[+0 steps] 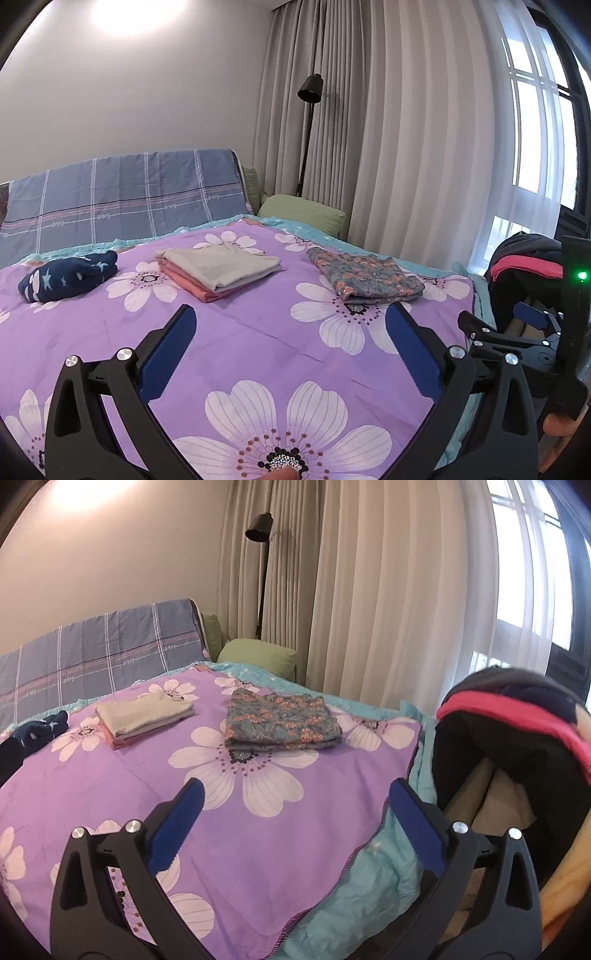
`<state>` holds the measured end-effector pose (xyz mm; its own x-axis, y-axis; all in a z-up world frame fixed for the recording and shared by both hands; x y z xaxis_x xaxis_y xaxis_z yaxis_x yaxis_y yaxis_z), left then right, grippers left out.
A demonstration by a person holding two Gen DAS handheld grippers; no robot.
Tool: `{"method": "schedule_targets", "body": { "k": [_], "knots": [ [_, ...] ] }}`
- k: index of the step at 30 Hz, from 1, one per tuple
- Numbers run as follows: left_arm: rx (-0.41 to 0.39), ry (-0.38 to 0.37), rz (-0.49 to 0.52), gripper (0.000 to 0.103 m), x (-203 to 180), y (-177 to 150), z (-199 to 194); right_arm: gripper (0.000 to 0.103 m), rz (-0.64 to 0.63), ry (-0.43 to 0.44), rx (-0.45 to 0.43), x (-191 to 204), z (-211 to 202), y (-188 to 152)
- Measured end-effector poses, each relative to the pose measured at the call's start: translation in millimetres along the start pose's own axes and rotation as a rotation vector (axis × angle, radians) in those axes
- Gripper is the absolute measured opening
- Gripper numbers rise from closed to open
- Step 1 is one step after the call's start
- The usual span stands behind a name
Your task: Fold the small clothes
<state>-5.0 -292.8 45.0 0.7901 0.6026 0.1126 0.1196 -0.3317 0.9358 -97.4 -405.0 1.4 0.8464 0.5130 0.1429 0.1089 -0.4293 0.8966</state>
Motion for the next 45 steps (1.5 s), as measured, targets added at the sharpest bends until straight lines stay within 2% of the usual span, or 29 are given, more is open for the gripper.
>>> {"method": "schedule_targets", "body": {
  "k": [6, 16, 38, 45],
  "knots": [
    [0.013, -0.013, -0.02, 0.102, 2, -5, 2, 0.101, 0.023, 0.028, -0.009, 0, -7, 4],
    [0.061, 0.032, -0.016, 0.102, 3, -11, 13, 0.101, 0.018, 0.019, 0.005, -2, -1, 2],
    [0.081, 0.017, 0.087, 0.102, -21, -5, 24, 0.101, 0.034, 0.011, 0.017, -9, 9, 5],
    [0.123, 0.007, 0.101, 0.102, -24, -6, 31, 0.101, 0.031, 0.01, 0.02, -11, 10, 5]
  ]
}}
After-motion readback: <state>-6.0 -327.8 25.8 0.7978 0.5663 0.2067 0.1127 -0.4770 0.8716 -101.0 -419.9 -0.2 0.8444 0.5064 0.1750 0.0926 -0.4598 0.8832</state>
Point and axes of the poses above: each gripper's, at about its wrist camera, not at the fingertips, and z roughly the way its jaws point, x to its left, y to its top, the point moved 7 cm from there along z, roughly the way its jaws point, and after that the axes turned 13 degrees about z, right-handed, at the moved point
